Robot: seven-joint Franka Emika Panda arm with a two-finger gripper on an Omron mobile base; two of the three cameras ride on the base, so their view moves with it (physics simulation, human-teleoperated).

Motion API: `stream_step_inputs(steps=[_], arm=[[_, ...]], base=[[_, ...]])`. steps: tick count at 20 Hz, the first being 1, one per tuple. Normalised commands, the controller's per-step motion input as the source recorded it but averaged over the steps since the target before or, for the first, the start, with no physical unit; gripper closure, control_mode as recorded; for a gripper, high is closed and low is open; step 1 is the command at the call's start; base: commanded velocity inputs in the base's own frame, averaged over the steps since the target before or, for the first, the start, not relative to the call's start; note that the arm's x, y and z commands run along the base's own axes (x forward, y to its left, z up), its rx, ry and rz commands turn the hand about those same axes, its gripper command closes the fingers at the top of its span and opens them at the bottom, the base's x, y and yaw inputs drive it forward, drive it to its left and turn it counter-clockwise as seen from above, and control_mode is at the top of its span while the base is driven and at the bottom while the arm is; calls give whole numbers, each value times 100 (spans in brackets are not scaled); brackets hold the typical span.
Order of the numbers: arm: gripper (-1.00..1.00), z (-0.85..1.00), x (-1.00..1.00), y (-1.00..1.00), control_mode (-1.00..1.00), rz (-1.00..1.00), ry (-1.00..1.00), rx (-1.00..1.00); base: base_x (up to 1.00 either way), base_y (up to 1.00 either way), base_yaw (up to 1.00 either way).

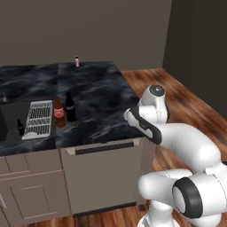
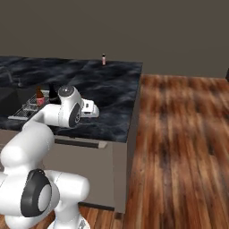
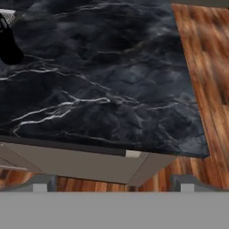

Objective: Place the large bottle from the dining counter next to the other large bottle outside the sink, and place the small bottle from the dining counter next to the other small bottle inside the sink.

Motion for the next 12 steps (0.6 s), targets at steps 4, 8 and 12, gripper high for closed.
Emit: stream_step_inputs(steps=[4,8,12], arm=[[-100,0,0,0,100,0,0,0],[-100,0,0,0,100,0,0,0],[-100,0,0,0,100,0,0,0]], base=[[0,-90,0],[0,-95,0],[0,-98,0]])
